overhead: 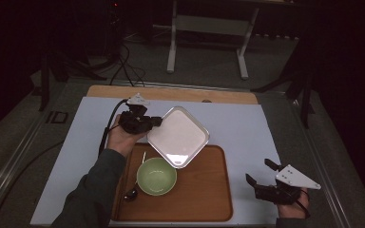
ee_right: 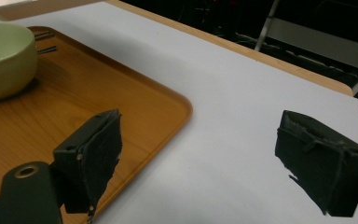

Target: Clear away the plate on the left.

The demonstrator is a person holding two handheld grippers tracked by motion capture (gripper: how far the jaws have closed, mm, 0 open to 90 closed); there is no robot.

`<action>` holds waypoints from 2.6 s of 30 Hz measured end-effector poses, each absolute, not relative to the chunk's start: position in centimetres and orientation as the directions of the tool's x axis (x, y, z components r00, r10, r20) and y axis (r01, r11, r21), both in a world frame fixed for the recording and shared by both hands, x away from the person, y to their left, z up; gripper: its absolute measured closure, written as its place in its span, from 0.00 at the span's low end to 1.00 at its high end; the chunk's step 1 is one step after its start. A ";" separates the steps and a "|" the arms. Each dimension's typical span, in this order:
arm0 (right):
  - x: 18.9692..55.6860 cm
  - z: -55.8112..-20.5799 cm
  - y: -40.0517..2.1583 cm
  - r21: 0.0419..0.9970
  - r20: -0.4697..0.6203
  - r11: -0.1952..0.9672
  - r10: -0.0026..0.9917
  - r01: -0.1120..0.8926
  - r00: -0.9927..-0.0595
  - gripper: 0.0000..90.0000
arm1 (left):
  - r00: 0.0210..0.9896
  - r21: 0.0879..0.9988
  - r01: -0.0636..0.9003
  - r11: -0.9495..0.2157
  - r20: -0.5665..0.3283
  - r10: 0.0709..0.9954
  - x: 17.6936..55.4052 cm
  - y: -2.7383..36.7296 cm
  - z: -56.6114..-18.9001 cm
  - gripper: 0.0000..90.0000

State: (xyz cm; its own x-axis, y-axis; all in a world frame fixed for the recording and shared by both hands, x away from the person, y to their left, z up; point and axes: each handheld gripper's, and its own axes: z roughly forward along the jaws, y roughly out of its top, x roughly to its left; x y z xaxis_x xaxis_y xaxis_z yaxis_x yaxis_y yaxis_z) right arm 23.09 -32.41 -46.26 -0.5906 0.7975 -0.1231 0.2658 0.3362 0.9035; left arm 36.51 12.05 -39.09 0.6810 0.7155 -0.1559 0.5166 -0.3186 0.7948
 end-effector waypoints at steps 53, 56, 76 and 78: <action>23.1 -46.2 -32.7 0.907 -0.118 0.325 0.807 0.267 -0.579 0.16 | 0.837 0.712 0.425 -0.558 -0.076 0.541 35.6 3.9 -42.1 0.99; 23.1 -46.2 -32.7 0.907 -0.119 0.325 0.807 0.266 -0.579 0.16 | 0.848 0.701 0.417 -0.578 -0.073 0.524 35.4 3.5 -42.3 0.99; 23.1 -46.2 -32.7 0.908 -0.120 0.325 0.806 0.265 -0.580 0.16 | 0.883 0.643 0.398 -0.654 -0.076 0.463 34.7 1.8 -44.1 0.98; 23.1 -46.2 -32.7 0.908 -0.119 0.325 0.806 0.266 -0.579 0.16 | 0.883 0.643 0.401 -0.653 -0.083 0.461 34.7 1.7 -44.3 0.98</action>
